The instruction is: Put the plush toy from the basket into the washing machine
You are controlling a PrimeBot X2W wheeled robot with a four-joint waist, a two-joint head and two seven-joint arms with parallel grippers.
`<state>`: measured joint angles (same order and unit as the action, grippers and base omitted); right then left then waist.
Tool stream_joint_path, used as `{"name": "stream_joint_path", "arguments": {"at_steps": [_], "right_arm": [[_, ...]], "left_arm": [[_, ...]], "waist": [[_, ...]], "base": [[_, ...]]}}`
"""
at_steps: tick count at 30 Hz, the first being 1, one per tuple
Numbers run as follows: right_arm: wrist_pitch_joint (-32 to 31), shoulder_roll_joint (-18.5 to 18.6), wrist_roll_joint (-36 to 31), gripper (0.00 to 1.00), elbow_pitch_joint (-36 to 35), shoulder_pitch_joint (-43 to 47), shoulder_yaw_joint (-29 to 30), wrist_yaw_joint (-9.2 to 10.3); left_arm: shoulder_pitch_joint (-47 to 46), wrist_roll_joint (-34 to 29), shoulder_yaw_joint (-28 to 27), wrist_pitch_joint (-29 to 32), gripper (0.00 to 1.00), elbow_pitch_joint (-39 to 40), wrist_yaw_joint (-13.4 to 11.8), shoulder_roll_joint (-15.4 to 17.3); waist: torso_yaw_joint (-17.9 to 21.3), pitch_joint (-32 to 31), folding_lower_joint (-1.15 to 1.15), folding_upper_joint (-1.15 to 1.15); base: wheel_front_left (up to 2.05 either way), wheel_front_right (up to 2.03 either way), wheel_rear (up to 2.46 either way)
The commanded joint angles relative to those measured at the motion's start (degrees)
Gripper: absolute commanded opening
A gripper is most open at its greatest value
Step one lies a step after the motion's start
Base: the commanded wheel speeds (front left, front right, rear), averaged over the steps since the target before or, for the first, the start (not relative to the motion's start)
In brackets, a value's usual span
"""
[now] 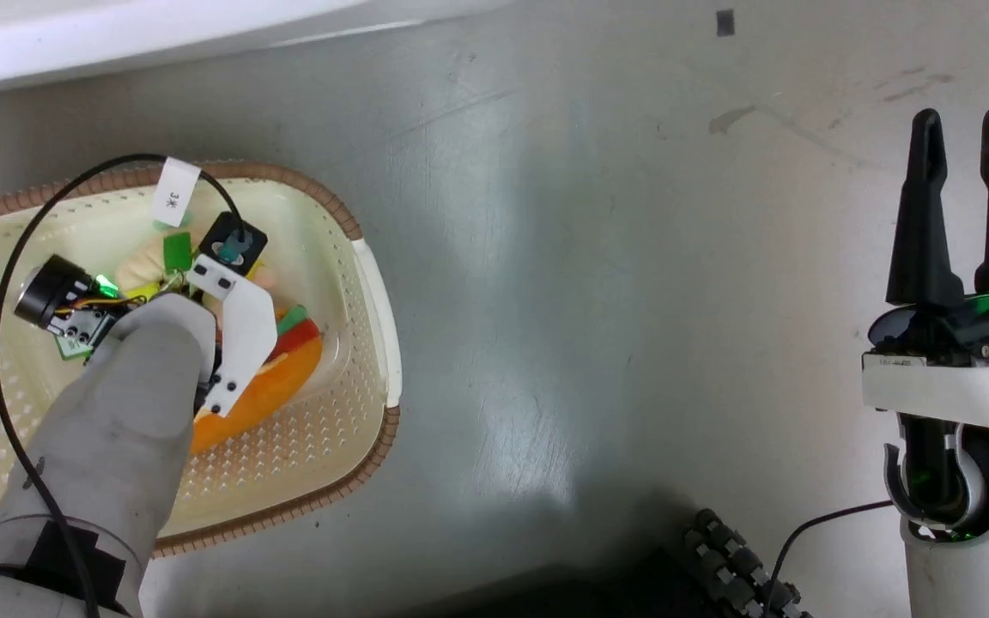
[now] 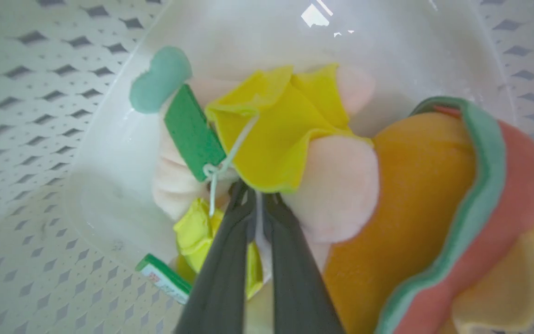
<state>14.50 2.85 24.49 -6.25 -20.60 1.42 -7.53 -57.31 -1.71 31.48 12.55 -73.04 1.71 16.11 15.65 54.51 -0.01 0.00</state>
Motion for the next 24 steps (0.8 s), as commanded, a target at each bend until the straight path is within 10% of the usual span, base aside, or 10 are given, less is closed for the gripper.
{"name": "stream_joint_path", "arguments": {"at_steps": [1, 24], "right_arm": [[0.5, 0.03, 0.31, 1.0, -0.1, -1.1, 0.16, 0.04], [0.5, 0.03, -4.83, 1.0, 5.0, 6.56, 1.41, 0.04]], "left_arm": [[0.03, 0.38, 0.27, 0.13, 0.0, -0.9, -0.07, 0.54], [10.73, 5.48, 0.72, -12.34, 0.0, -0.91, 1.7, -7.26]], "waist": [[-0.07, -0.92, 0.01, 0.0], [-6.24, -21.76, 0.01, 0.0]], "base": [[0.0, 0.0, 0.0], [0.0, 0.0, 0.0]]}}
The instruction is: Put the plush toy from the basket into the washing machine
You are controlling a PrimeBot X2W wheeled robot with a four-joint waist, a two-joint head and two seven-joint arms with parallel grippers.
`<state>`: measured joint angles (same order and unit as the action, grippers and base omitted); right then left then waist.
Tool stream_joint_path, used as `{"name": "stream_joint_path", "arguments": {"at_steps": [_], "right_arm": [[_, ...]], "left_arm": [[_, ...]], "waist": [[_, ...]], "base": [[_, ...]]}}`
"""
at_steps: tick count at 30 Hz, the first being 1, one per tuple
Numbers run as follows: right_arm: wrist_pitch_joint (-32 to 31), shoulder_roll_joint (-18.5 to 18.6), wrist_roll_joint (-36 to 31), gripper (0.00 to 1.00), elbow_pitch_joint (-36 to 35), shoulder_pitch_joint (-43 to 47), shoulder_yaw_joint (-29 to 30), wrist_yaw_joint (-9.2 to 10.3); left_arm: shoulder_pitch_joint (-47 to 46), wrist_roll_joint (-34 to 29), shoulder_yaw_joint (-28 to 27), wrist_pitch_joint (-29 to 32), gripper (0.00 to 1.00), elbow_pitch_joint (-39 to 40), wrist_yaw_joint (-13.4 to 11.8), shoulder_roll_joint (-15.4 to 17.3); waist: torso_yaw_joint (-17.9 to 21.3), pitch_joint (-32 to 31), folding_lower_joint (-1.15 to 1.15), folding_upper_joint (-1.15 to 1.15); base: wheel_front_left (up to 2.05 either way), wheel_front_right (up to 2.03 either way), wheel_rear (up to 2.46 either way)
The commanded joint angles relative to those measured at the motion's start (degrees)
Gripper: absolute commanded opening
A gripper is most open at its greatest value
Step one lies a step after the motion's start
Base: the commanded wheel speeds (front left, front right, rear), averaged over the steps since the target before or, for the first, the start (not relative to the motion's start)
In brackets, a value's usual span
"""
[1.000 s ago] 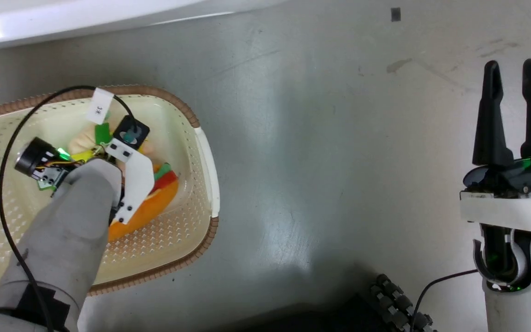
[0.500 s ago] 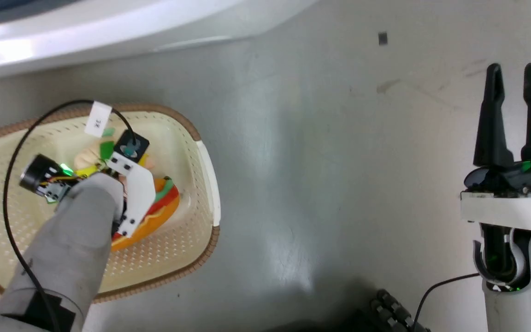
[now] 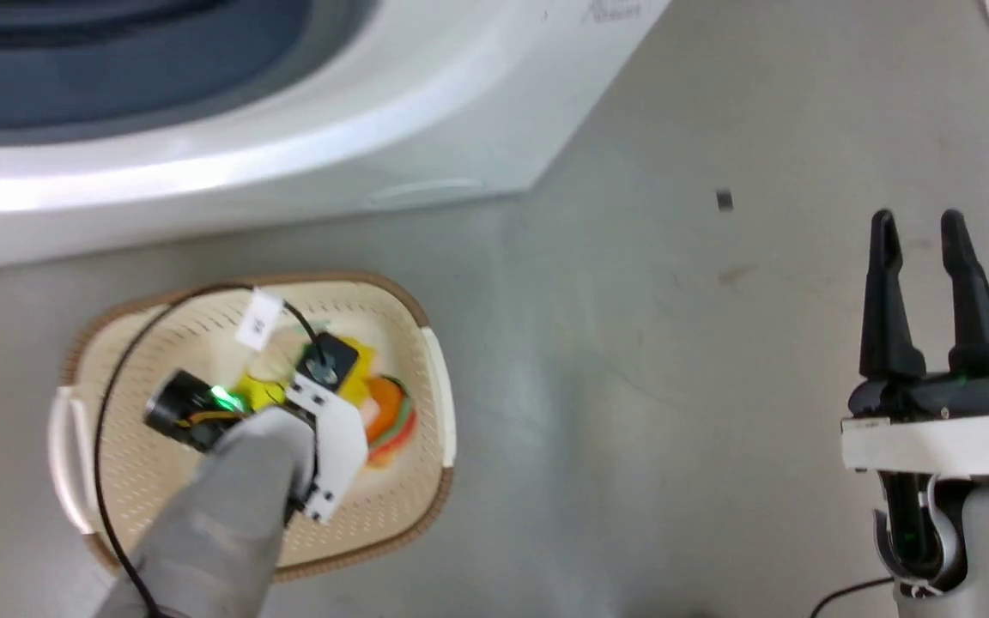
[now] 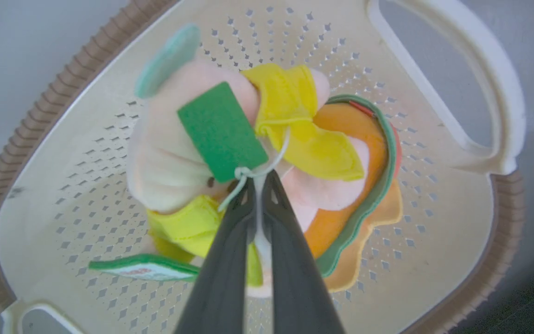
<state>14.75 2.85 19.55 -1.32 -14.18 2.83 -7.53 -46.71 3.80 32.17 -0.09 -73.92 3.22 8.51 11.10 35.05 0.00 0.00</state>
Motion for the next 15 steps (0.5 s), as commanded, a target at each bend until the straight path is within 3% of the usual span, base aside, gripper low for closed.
{"name": "stream_joint_path", "arguments": {"at_steps": [1, 15], "right_arm": [[0.25, 0.03, -0.17, 1.0, 0.18, 0.61, 0.09, 0.04], [0.25, 0.03, -4.22, 1.0, 0.84, 6.69, 0.51, 0.04]], "left_arm": [[0.72, 0.38, -0.13, -0.42, 0.0, -0.03, 0.25, -0.03], [8.38, 4.53, -0.91, -13.01, 0.0, 0.63, 0.27, -4.29]], "waist": [[-2.06, -3.09, 0.0, 0.0], [-7.86, -15.09, 0.0, 0.0]], "base": [[0.0, 0.0, 0.0], [0.0, 0.0, 0.0]]}}
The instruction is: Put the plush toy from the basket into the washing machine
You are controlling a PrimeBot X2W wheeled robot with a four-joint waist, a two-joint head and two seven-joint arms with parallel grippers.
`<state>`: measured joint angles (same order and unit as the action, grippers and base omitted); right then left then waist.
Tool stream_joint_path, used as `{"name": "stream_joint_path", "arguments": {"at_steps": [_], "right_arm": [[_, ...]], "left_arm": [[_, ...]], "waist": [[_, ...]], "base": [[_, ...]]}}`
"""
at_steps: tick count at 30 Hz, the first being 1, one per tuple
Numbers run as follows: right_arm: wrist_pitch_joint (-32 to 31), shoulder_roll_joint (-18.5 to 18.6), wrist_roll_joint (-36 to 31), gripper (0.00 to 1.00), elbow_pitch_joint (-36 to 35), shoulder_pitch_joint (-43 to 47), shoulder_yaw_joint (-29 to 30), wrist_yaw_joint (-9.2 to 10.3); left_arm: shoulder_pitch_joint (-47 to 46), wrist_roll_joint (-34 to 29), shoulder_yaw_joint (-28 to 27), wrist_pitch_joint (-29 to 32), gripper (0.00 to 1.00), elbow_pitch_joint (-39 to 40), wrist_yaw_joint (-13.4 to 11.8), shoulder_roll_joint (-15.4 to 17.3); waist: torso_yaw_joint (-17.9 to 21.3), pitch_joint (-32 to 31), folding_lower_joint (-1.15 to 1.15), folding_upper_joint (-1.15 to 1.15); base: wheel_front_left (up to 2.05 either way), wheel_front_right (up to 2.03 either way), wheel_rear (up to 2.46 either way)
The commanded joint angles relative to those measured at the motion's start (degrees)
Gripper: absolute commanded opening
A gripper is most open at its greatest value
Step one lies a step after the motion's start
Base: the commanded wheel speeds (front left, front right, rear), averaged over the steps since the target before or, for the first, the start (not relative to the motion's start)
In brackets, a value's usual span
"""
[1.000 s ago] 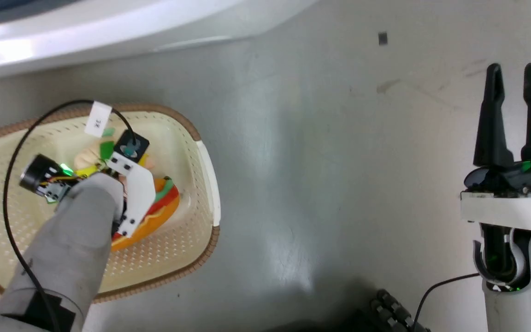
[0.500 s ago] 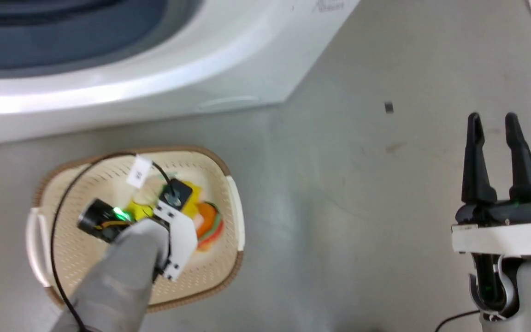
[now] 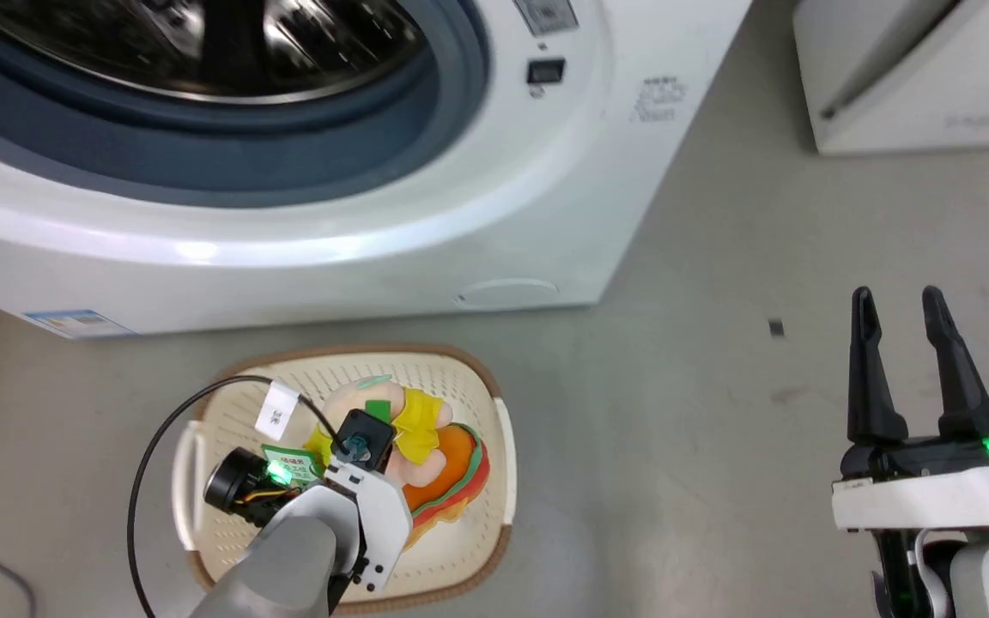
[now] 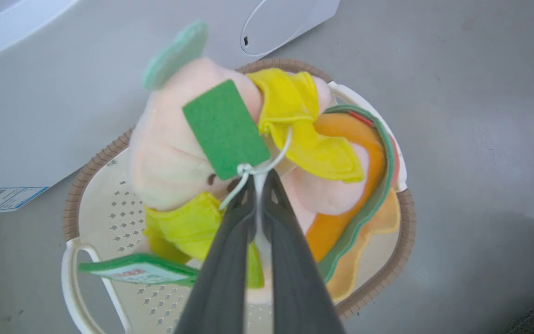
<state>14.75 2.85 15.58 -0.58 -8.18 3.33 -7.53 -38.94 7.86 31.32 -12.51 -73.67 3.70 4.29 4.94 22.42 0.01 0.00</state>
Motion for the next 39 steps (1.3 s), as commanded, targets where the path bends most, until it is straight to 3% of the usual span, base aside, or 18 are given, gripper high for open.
{"name": "stream_joint_path", "arguments": {"at_steps": [1, 7, 26, 33, 39], "right_arm": [[0.25, 0.03, -0.35, 1.0, 0.11, 1.03, -0.04, 0.04], [0.25, 0.03, -0.75, 1.0, 0.13, 2.71, -0.09, 0.04], [0.25, 0.03, -0.76, 1.0, -0.14, 6.5, 0.38, 0.04], [0.25, 0.03, -0.67, 1.0, -0.73, 5.48, -0.56, 0.04], [0.25, 0.03, -0.64, 1.0, -1.4, 3.73, -0.71, 0.04]], "left_arm": [[1.0, 0.79, -0.19, -1.06, 0.0, 0.74, -0.28, -0.2], [3.0, 2.88, -1.64, -2.4, 0.0, 5.13, -1.34, -0.58], [15.4, 3.41, -11.23, -2.48, 0.0, 40.38, -6.57, 4.48], [14.95, 3.14, -16.89, -2.49, 0.0, 44.73, -8.05, 5.44], [10.41, 2.45, -20.56, -2.49, 0.0, 43.75, -7.7, 6.21]], "waist": [[-1.92, -3.19, -0.01, 0.0], [-3.05, -6.62, -0.01, 0.0], [-4.73, -12.87, -0.01, 0.0], [-3.73, -11.57, -0.01, 0.0], [-1.58, -7.77, -0.01, 0.0]], "base": [[0.0, 0.0, 0.0], [0.0, 0.0, 0.0], [0.0, 0.0, 0.0], [0.0, 0.0, 0.0], [0.0, 0.0, 0.0]]}}
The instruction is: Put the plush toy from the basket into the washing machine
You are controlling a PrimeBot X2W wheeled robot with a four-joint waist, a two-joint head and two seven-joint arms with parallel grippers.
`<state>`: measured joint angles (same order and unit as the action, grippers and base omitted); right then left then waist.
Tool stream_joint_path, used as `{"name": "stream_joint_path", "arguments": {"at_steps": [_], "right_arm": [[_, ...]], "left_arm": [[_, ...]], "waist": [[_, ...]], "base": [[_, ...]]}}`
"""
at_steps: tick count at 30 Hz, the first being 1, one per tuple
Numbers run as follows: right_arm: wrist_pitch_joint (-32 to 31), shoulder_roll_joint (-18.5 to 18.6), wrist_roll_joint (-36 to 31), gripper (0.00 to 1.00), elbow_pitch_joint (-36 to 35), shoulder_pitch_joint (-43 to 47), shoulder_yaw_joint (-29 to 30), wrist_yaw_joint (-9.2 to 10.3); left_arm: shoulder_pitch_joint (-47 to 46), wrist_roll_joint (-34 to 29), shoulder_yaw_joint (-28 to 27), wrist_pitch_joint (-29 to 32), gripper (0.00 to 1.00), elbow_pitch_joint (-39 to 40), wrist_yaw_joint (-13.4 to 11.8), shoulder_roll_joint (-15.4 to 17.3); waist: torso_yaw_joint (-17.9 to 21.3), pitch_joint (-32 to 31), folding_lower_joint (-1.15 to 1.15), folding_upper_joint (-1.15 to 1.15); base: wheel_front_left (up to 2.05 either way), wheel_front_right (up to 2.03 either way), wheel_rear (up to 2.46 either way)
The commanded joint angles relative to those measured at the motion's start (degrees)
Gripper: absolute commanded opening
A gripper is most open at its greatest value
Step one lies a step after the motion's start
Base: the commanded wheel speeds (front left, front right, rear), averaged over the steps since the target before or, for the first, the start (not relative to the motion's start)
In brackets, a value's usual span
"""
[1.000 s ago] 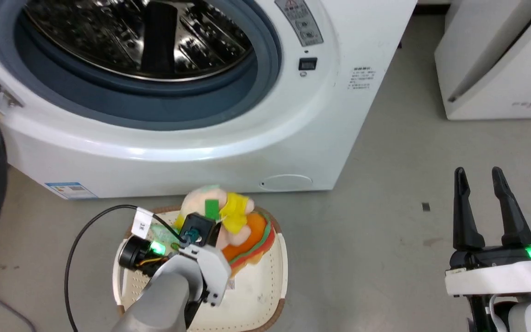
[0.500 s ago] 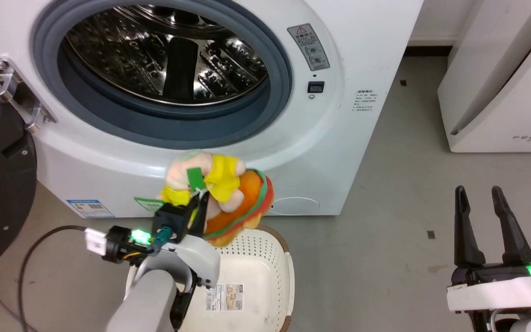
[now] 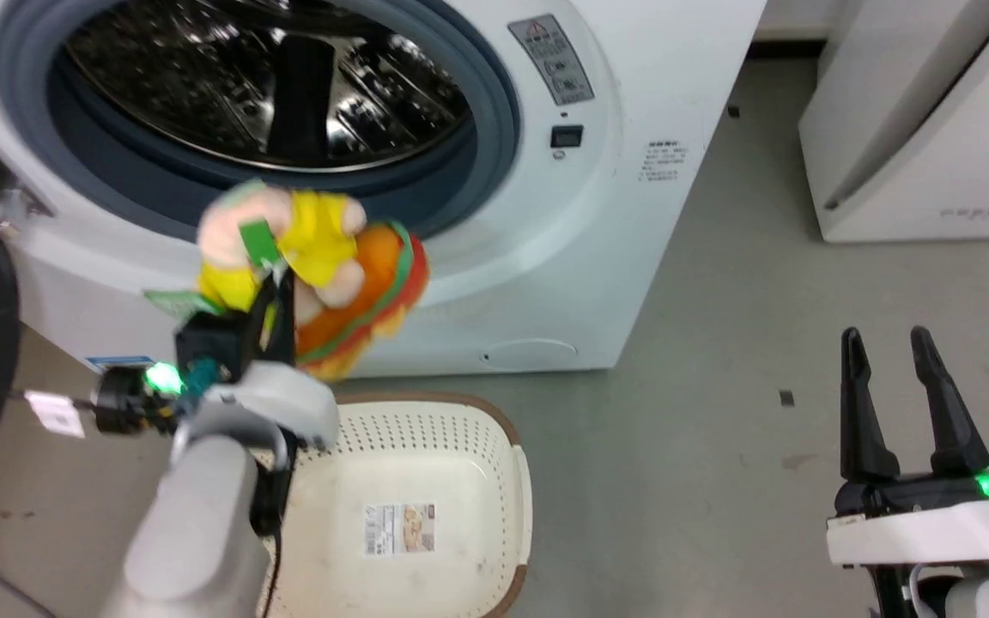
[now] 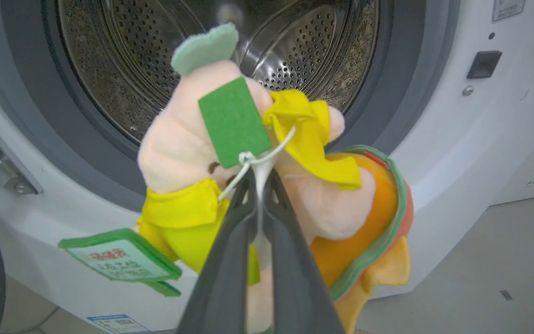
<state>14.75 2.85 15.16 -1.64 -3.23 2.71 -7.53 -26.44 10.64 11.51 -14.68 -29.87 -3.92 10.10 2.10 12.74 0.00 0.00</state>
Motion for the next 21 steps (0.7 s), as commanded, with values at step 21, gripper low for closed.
{"name": "stream_joint_path", "arguments": {"at_steps": [21], "right_arm": [[0.25, 0.03, 3.3, 1.0, -1.95, -11.26, -1.0, 0.04]], "left_arm": [[-28.95, -3.41, -7.96, -0.31, 0.0, -9.19, 0.19, 8.27]], "waist": [[10.14, 21.59, 0.0, 0.0]], "base": [[0.0, 0.0, 0.0]]}}
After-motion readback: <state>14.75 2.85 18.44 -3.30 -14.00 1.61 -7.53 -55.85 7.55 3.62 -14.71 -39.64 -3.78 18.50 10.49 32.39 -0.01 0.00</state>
